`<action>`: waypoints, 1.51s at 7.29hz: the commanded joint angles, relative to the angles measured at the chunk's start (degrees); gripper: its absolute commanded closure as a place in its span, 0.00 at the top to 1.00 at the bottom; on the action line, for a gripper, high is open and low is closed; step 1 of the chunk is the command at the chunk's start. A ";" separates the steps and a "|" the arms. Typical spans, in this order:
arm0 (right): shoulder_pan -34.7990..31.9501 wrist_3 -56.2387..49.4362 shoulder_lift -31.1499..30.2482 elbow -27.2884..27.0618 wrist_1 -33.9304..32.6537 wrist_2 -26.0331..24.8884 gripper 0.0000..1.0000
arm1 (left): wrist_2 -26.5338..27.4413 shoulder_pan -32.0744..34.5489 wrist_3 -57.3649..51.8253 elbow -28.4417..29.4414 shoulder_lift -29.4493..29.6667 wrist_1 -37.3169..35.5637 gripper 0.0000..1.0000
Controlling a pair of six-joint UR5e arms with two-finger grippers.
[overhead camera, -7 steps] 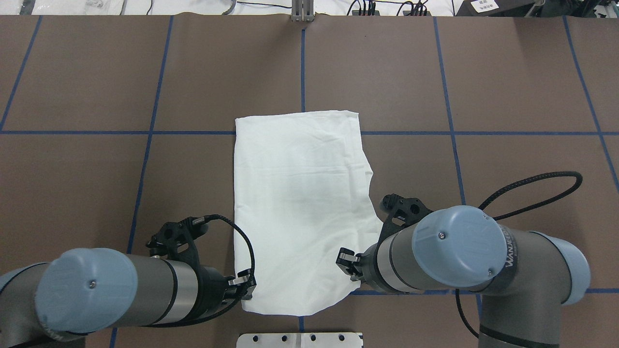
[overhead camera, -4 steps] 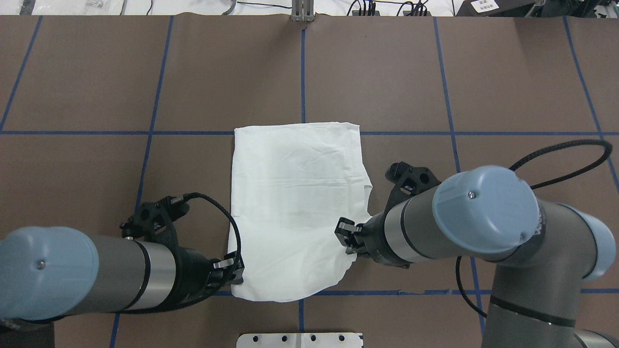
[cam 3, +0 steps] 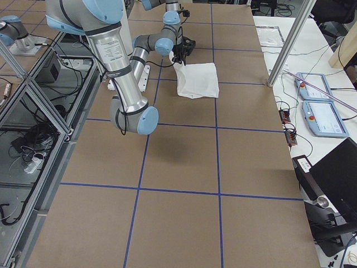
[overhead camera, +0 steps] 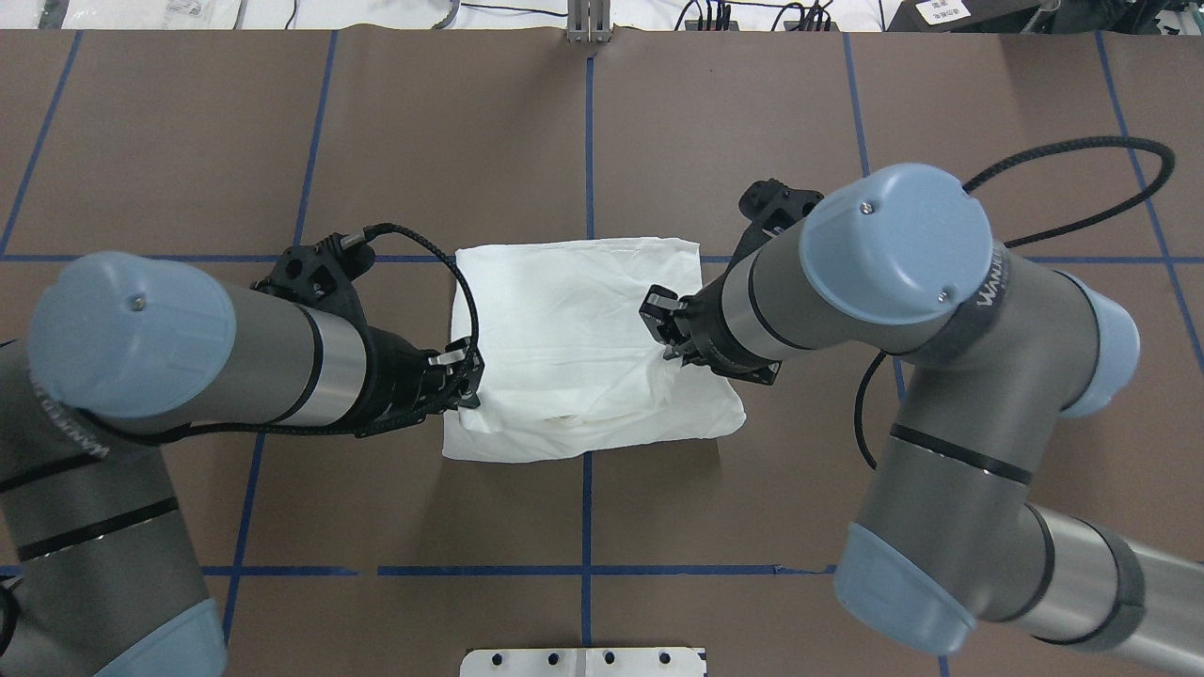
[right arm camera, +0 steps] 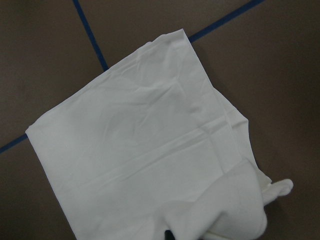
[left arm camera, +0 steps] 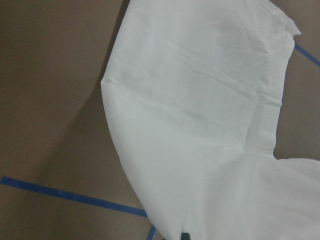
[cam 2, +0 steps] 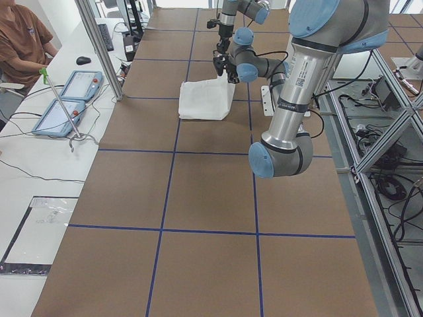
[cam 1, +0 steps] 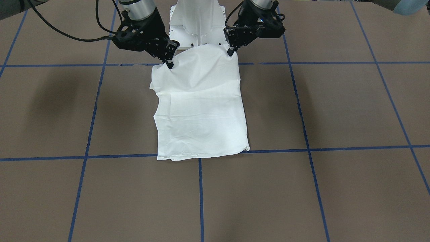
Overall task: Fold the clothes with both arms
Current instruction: 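Lift the near edge with both grippers and fold it away from the robot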
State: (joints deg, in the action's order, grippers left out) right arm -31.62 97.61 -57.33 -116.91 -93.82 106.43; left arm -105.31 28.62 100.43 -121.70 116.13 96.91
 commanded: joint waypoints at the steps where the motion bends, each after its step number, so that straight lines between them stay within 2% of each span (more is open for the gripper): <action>1: -4.40 -3.21 2.04 6.76 0.13 0.36 0.00 | -0.16 4.67 -1.45 6.98 3.13 2.04 0.00; 3: -5.73 -3.92 5.63 13.08 0.22 2.03 0.00 | -0.16 8.19 -2.87 14.17 3.66 9.13 0.00; 4: -6.08 -3.74 9.56 18.25 1.87 2.12 0.00 | -0.16 8.55 -2.87 16.65 4.01 11.09 0.00; 7: -8.88 -3.65 15.13 35.30 14.07 3.69 0.00 | -0.16 8.64 -2.78 22.11 4.46 15.67 0.00; 8: -9.85 -3.57 16.01 37.26 14.45 4.48 0.00 | -0.16 8.56 -2.78 22.91 4.54 15.86 0.00; 10: -10.04 -3.04 16.20 37.46 14.55 4.58 0.00 | -0.07 8.56 -2.61 23.09 4.72 16.21 0.00; 11: -9.95 -3.04 16.20 37.37 14.55 4.49 0.24 | -0.07 8.64 -2.43 23.70 5.33 16.21 0.00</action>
State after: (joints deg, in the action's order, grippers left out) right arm -41.56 94.45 -41.23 -79.65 -79.38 110.92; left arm -105.41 37.20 97.82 -98.53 120.95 112.99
